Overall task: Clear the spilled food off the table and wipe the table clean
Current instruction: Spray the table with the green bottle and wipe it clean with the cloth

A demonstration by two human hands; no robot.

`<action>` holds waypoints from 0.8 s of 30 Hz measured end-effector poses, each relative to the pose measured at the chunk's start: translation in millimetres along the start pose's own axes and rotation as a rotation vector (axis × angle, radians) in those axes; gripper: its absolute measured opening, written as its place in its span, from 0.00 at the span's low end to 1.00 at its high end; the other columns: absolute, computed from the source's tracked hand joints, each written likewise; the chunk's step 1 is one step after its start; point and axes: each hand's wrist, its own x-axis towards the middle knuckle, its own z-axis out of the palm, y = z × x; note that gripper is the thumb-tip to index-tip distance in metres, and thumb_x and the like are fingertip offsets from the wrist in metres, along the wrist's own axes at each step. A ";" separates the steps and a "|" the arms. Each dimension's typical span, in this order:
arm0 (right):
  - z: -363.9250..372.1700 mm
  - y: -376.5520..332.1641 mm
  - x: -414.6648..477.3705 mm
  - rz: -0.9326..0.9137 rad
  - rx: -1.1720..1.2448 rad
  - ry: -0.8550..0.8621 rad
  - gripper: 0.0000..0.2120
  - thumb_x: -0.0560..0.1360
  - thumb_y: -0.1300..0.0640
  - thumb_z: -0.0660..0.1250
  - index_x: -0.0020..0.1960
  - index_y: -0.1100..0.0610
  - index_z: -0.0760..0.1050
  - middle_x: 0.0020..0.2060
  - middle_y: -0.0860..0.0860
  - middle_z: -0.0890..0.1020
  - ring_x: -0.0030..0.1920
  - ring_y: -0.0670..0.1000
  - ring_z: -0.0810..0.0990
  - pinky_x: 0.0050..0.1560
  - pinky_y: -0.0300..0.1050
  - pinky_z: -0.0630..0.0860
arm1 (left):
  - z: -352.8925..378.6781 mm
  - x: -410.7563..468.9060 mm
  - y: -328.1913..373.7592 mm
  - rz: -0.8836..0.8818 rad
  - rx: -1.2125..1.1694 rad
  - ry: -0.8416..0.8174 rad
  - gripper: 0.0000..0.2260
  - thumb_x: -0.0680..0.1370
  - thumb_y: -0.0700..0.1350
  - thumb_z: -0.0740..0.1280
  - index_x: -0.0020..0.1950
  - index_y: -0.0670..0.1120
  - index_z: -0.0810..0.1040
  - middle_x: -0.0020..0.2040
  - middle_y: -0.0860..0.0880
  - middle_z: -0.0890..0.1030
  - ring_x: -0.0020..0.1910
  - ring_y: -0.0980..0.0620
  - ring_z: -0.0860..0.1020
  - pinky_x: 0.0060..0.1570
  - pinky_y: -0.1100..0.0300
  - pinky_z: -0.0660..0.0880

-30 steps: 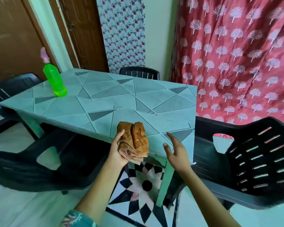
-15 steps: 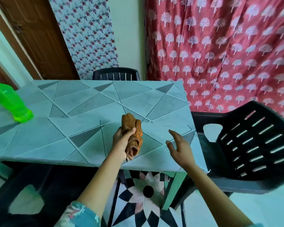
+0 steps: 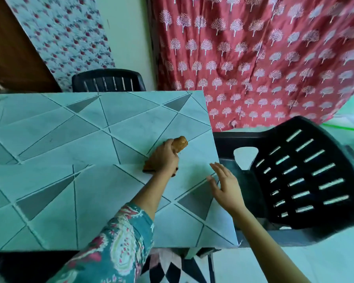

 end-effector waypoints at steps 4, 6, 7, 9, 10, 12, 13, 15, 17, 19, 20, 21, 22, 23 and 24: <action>-2.1 21.5 1.9 0.026 -0.005 -0.006 0.32 0.73 0.40 0.50 0.68 0.59 0.70 0.67 0.57 0.72 0.69 0.57 0.68 0.68 0.53 0.65 | 34.7 -22.9 39.4 0.226 0.277 -0.102 0.20 0.74 0.45 0.64 0.65 0.56 0.70 0.58 0.45 0.76 0.56 0.41 0.74 0.50 0.51 0.71; -2.7 27.4 -1.8 0.024 -0.001 0.001 0.31 0.74 0.41 0.51 0.68 0.59 0.70 0.67 0.56 0.72 0.68 0.57 0.69 0.68 0.54 0.65 | 43.6 -40.5 35.5 0.388 0.388 -0.162 0.23 0.73 0.53 0.66 0.68 0.57 0.69 0.62 0.44 0.73 0.58 0.41 0.70 0.54 0.50 0.68; -4.0 31.0 -4.3 0.029 0.013 0.005 0.30 0.74 0.42 0.52 0.68 0.59 0.70 0.67 0.56 0.72 0.69 0.57 0.69 0.68 0.54 0.66 | 46.0 -45.0 25.4 0.468 0.428 -0.134 0.24 0.72 0.57 0.66 0.67 0.57 0.70 0.62 0.44 0.73 0.58 0.41 0.71 0.54 0.50 0.67; -6.4 37.4 -10.6 0.041 0.044 -0.001 0.27 0.76 0.43 0.54 0.68 0.58 0.70 0.68 0.55 0.71 0.69 0.55 0.67 0.68 0.54 0.65 | 41.0 -43.1 -1.4 0.584 0.475 0.018 0.24 0.70 0.60 0.63 0.65 0.55 0.73 0.61 0.43 0.74 0.56 0.41 0.73 0.51 0.48 0.68; -6.9 39.6 -14.5 0.041 0.047 -0.007 0.27 0.76 0.43 0.54 0.68 0.58 0.70 0.69 0.54 0.71 0.70 0.54 0.67 0.69 0.54 0.64 | 36.6 -33.3 -13.5 0.561 0.452 0.070 0.23 0.71 0.58 0.62 0.64 0.54 0.74 0.62 0.42 0.74 0.58 0.40 0.73 0.52 0.47 0.68; -7.6 44.2 -24.0 0.037 0.038 -0.021 0.30 0.76 0.40 0.51 0.69 0.56 0.69 0.69 0.53 0.70 0.70 0.54 0.66 0.69 0.52 0.63 | 30.8 -3.5 -26.7 0.359 0.301 0.006 0.22 0.73 0.52 0.66 0.67 0.50 0.72 0.70 0.40 0.66 0.65 0.39 0.69 0.60 0.46 0.66; -7.5 45.7 -27.8 0.036 0.036 -0.024 0.32 0.75 0.38 0.49 0.70 0.56 0.68 0.69 0.53 0.70 0.70 0.54 0.66 0.69 0.52 0.63 | 30.5 12.8 -27.5 0.273 0.231 -0.073 0.24 0.74 0.49 0.67 0.69 0.50 0.69 0.72 0.40 0.62 0.66 0.39 0.68 0.62 0.48 0.65; -8.1 50.6 -36.9 0.050 0.038 -0.038 0.34 0.73 0.36 0.47 0.70 0.55 0.67 0.70 0.53 0.69 0.71 0.53 0.65 0.70 0.50 0.61 | 36.1 32.2 -18.0 0.267 0.168 -0.174 0.26 0.74 0.46 0.67 0.72 0.51 0.65 0.74 0.42 0.60 0.67 0.39 0.68 0.64 0.49 0.67; -8.5 53.0 -44.3 0.058 0.035 -0.048 0.34 0.73 0.36 0.46 0.71 0.55 0.67 0.70 0.52 0.69 0.71 0.52 0.64 0.71 0.49 0.60 | 42.8 28.0 -3.8 0.345 0.144 -0.228 0.27 0.74 0.43 0.66 0.73 0.51 0.65 0.74 0.43 0.61 0.68 0.40 0.68 0.65 0.51 0.67; -8.3 52.9 -53.0 0.063 0.033 -0.053 0.34 0.73 0.36 0.46 0.70 0.56 0.67 0.69 0.52 0.69 0.71 0.53 0.65 0.71 0.51 0.61 | 47.2 6.7 3.7 0.450 0.082 -0.306 0.27 0.73 0.39 0.66 0.71 0.51 0.67 0.73 0.44 0.64 0.68 0.42 0.69 0.65 0.54 0.67; -8.5 52.6 -56.5 0.071 0.039 -0.048 0.34 0.73 0.37 0.46 0.70 0.56 0.68 0.69 0.52 0.70 0.71 0.53 0.65 0.70 0.52 0.62 | 47.5 -9.0 5.0 0.495 0.045 -0.337 0.27 0.73 0.37 0.67 0.70 0.52 0.69 0.72 0.45 0.65 0.68 0.44 0.69 0.65 0.56 0.67; -9.5 52.0 -59.7 0.079 0.048 -0.037 0.34 0.74 0.37 0.46 0.70 0.56 0.68 0.69 0.52 0.70 0.71 0.53 0.65 0.70 0.53 0.63 | 47.5 -26.1 4.1 0.530 0.013 -0.367 0.27 0.72 0.36 0.67 0.70 0.53 0.70 0.72 0.46 0.66 0.68 0.45 0.69 0.66 0.59 0.65; -11.2 48.7 -64.7 0.083 0.059 -0.018 0.33 0.74 0.38 0.47 0.70 0.57 0.68 0.69 0.53 0.71 0.70 0.54 0.66 0.70 0.53 0.63 | 42.7 -46.3 0.6 0.561 -0.006 -0.391 0.27 0.72 0.36 0.67 0.69 0.54 0.70 0.72 0.47 0.67 0.69 0.47 0.69 0.66 0.62 0.64; -13.5 46.4 -67.6 0.085 0.067 0.003 0.32 0.75 0.39 0.48 0.69 0.57 0.68 0.68 0.54 0.71 0.70 0.54 0.67 0.69 0.53 0.63 | 38.9 -64.6 -3.5 0.588 -0.008 -0.402 0.28 0.72 0.36 0.67 0.69 0.55 0.70 0.72 0.47 0.67 0.69 0.48 0.68 0.66 0.64 0.63; -15.2 41.5 -72.8 0.083 0.074 0.022 0.30 0.76 0.41 0.49 0.69 0.58 0.68 0.68 0.55 0.72 0.70 0.55 0.67 0.69 0.53 0.63 | 31.5 -84.3 -11.1 0.615 0.009 -0.407 0.28 0.72 0.37 0.67 0.69 0.57 0.70 0.72 0.48 0.67 0.69 0.49 0.68 0.66 0.64 0.62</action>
